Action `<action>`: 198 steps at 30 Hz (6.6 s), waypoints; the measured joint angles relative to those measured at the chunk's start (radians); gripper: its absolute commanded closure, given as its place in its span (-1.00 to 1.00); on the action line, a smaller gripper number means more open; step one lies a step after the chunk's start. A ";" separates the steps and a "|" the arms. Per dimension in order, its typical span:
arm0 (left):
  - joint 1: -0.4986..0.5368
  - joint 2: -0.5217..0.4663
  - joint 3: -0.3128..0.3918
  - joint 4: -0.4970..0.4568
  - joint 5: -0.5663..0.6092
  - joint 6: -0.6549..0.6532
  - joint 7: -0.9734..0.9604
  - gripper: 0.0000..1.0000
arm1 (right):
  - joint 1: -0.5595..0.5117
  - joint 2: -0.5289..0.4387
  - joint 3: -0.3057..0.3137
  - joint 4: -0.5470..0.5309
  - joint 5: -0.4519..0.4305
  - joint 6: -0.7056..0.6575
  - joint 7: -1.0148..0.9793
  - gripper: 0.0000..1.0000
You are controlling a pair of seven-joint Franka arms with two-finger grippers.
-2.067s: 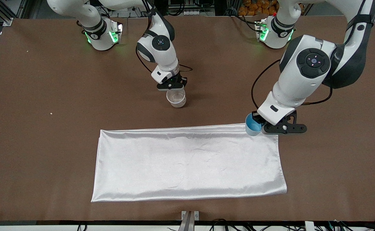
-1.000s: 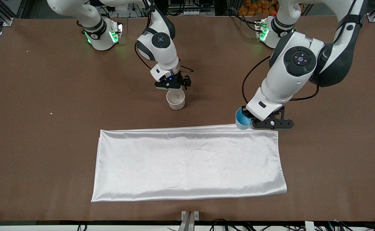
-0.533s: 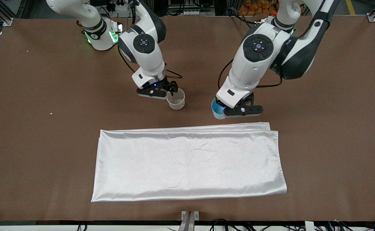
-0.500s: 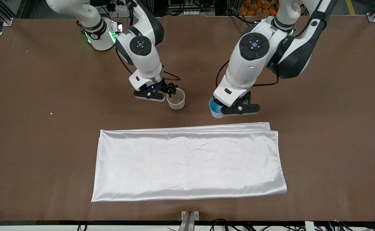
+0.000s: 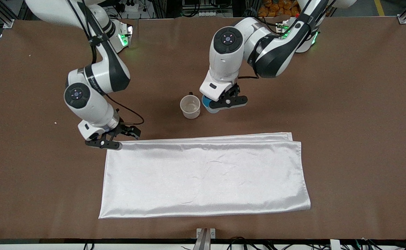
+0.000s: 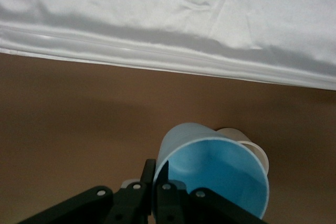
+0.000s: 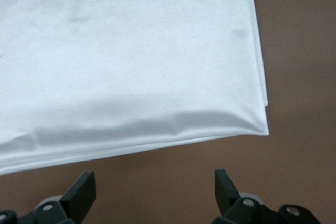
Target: Place blue cup into white mug on table
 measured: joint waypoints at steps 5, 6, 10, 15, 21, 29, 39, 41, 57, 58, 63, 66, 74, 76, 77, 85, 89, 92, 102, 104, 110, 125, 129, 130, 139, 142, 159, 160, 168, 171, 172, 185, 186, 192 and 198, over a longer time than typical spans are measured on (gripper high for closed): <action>-0.051 0.032 0.001 0.000 0.000 0.029 -0.075 1.00 | -0.077 0.069 0.000 0.046 0.000 0.001 -0.096 -1.00; -0.059 0.038 0.001 0.000 0.000 0.038 -0.089 1.00 | -0.091 0.082 0.000 0.055 0.000 0.002 -0.113 -1.00; -0.086 0.063 0.002 0.000 0.000 0.084 -0.147 1.00 | -0.140 0.137 0.000 0.097 0.000 0.003 -0.177 -1.00; -0.109 0.088 0.003 0.000 0.000 0.134 -0.199 1.00 | -0.166 0.190 0.000 0.132 0.000 0.012 -0.212 -1.00; -0.125 0.112 0.004 0.001 0.000 0.173 -0.226 1.00 | -0.167 0.207 0.003 0.140 -0.001 0.011 -0.248 -1.00; -0.152 0.162 0.006 0.000 0.000 0.223 -0.272 1.00 | -0.202 0.184 0.001 0.099 -0.001 0.011 -0.397 -1.00; -0.172 0.196 0.012 0.001 0.001 0.237 -0.279 0.73 | -0.224 0.056 0.005 -0.104 -0.001 0.107 -0.483 -1.00; -0.172 0.196 0.014 0.002 0.001 0.237 -0.279 0.51 | -0.224 0.037 0.005 -0.142 -0.001 0.133 -0.500 -1.00; -0.170 0.197 0.031 0.015 0.001 0.242 -0.280 -1.00 | -0.234 -0.084 0.005 -0.299 -0.001 0.163 -0.563 -1.00; -0.170 0.197 0.032 0.019 0.001 0.243 -0.280 -1.00 | -0.234 -0.096 0.005 -0.307 -0.001 0.158 -0.563 -1.00; -0.167 0.193 0.034 0.043 0.008 0.244 -0.280 -1.00 | -0.234 -0.152 0.004 -0.347 -0.001 0.137 -0.569 -1.00; -0.166 0.183 0.043 0.057 0.032 0.244 -0.279 -1.00 | -0.234 -0.179 0.004 -0.371 -0.001 0.134 -0.581 -1.00; -0.152 0.127 0.070 0.065 0.107 0.243 -0.258 -1.00 | -0.258 -0.228 0.004 -0.423 -0.001 0.133 -0.624 -1.00; -0.141 0.112 0.076 0.065 0.111 0.242 -0.238 -1.00 | -0.267 -0.237 0.004 -0.432 -0.001 0.133 -0.636 -1.00; -0.133 0.103 0.079 0.065 0.111 0.242 -0.225 -1.00 | -0.272 -0.242 0.004 -0.437 -0.001 0.133 -0.640 -1.00; -0.045 0.031 0.088 0.067 0.112 0.212 -0.089 -1.00 | -0.279 -0.272 0.004 -0.454 -0.001 0.113 -0.650 -1.00; 0.008 -0.010 0.088 0.068 0.112 0.172 0.010 -1.00 | -0.281 -0.287 0.004 -0.415 -0.001 0.047 -0.650 -1.00; 0.051 -0.040 0.089 0.068 0.112 0.140 0.084 -1.00 | -0.287 -0.295 0.004 -0.335 -0.001 -0.071 -0.650 -1.00; 0.199 -0.104 0.087 0.068 0.095 0.067 0.276 -1.00 | -0.299 -0.316 0.004 -0.063 0.000 -0.398 -0.650 -1.00; 0.233 -0.112 0.088 0.068 0.092 0.055 0.310 -1.00 | -0.299 -0.316 0.004 -0.013 0.000 -0.440 -0.650 -1.00; 0.331 -0.127 0.087 0.067 0.088 0.004 0.416 -1.00 | -0.299 -0.319 0.004 0.130 0.000 -0.554 -0.650 -1.00; 0.508 -0.143 0.086 0.064 0.086 -0.067 0.687 -1.00 | -0.302 -0.321 -0.005 0.326 0.000 -0.678 -0.649 -1.00; 0.536 -0.151 0.085 0.063 0.077 -0.072 0.730 -1.00 | -0.303 -0.321 -0.011 0.334 0.000 -0.681 -0.649 -1.00; 0.540 -0.153 0.085 0.063 0.069 -0.076 0.735 -1.00 | -0.303 -0.321 -0.011 0.334 0.000 -0.681 -0.649 -1.00; 0.573 -0.188 0.084 0.061 -0.012 -0.101 0.749 -1.00 | -0.303 -0.321 -0.013 0.334 -0.001 -0.681 -0.649 -1.00; 0.579 -0.203 0.084 0.061 -0.013 -0.117 0.749 -1.00 | -0.303 -0.321 -0.013 0.334 -0.001 -0.681 -0.649 -1.00; 0.604 -0.246 0.090 0.060 -0.015 -0.151 0.773 -1.00 | -0.302 -0.323 -0.001 0.343 -0.001 -0.686 -0.445 -1.00; 0.604 -0.248 0.094 0.060 -0.015 -0.152 0.775 -1.00 | -0.302 -0.324 -0.001 0.343 -0.001 -0.686 -0.444 -1.00; 0.583 -0.262 0.150 0.059 -0.030 -0.154 0.821 -1.00 | -0.302 -0.328 -0.002 0.344 -0.001 -0.690 -0.439 -1.00; 0.541 -0.266 0.204 0.058 -0.032 -0.155 0.847 -1.00 | -0.302 -0.329 -0.002 0.344 -0.001 -0.695 -0.438 -1.00; 0.530 -0.267 0.220 0.057 -0.033 -0.155 0.853 -1.00 | -0.302 -0.329 -0.003 0.344 -0.001 -0.697 -0.438 -1.00; 0.490 -0.323 0.258 0.032 -0.045 -0.203 0.873 -1.00 | -0.302 -0.334 -0.003 0.345 -0.002 -0.700 -0.436 -1.00; 0.487 -0.331 0.258 0.032 -0.052 -0.215 0.873 -1.00 | -0.302 -0.334 -0.003 0.345 -0.002 -0.701 -0.435 -1.00; 0.478 -0.377 0.258 0.026 -0.075 -0.265 0.873 -1.00 | -0.302 -0.335 -0.003 0.345 -0.002 -0.705 -0.433 -1.00; 0.476 -0.399 0.257 0.009 -0.077 -0.276 0.873 -1.00 | -0.302 -0.335 -0.003 0.345 -0.002 -0.705 -0.433 -1.00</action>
